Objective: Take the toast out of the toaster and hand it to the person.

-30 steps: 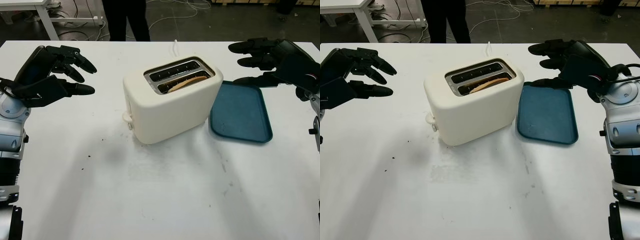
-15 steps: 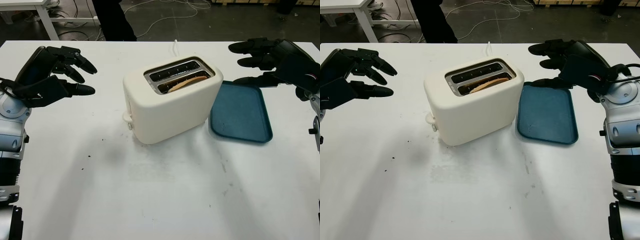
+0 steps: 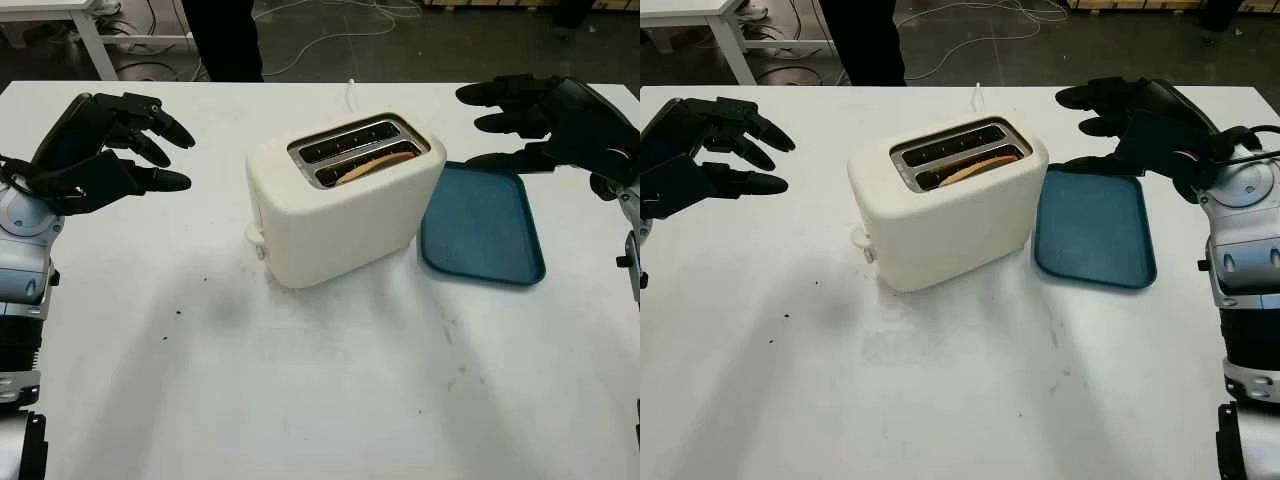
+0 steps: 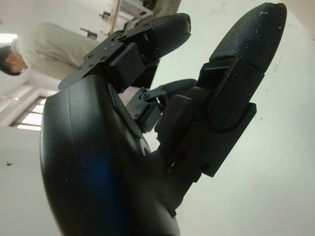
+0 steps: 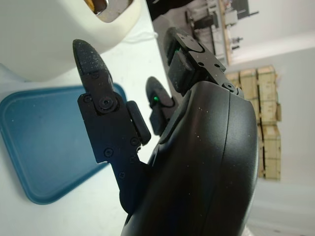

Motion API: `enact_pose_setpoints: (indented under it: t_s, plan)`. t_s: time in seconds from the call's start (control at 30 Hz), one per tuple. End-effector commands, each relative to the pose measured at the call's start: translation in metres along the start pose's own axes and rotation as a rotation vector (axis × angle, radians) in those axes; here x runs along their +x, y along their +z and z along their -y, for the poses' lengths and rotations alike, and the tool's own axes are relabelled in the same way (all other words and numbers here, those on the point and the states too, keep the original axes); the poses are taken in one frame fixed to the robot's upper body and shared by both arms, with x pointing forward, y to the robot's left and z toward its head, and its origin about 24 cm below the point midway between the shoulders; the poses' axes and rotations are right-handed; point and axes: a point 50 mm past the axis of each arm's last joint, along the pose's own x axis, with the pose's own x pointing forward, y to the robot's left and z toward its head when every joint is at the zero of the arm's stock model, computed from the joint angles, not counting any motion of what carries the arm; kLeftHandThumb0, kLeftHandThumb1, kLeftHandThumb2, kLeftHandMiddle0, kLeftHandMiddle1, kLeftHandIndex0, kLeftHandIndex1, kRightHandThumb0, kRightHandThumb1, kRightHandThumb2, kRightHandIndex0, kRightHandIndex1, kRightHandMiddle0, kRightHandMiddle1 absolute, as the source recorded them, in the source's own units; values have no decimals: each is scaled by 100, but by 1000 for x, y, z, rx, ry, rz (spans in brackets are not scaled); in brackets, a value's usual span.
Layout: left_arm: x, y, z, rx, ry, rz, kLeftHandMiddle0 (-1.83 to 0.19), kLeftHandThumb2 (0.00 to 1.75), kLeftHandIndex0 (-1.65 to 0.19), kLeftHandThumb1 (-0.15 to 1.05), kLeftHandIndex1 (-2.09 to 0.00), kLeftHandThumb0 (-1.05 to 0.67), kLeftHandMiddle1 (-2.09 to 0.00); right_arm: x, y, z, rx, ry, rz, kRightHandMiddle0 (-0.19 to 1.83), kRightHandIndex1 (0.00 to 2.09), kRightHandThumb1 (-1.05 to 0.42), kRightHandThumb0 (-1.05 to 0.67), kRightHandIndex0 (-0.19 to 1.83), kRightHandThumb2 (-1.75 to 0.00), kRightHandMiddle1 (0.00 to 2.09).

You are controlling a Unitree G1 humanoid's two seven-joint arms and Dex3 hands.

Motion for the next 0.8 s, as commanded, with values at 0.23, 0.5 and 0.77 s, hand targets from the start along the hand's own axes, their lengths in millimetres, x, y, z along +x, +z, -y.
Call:
enact_pose_setpoints:
  t_s: [0.23,0.5,0.77]
  plan:
    - [0,2,-4,22,5,5,-86,0,-84,68,-73,-105,-86,2,6,-2,10,2,26,53,20,-75,-45,49,0,1]
    - [0,2,-3,14,7,2,-87,0,-84,68,-73,-105,-85,2,7,-3,5,3,31,52,22,-75,-43,47,0,1]
    - [0,3,-3,8,7,13,-87,0,-84,66,-73,-105,-85,3,6,-3,-2,5,29,52,25,-75,-44,46,0,1]
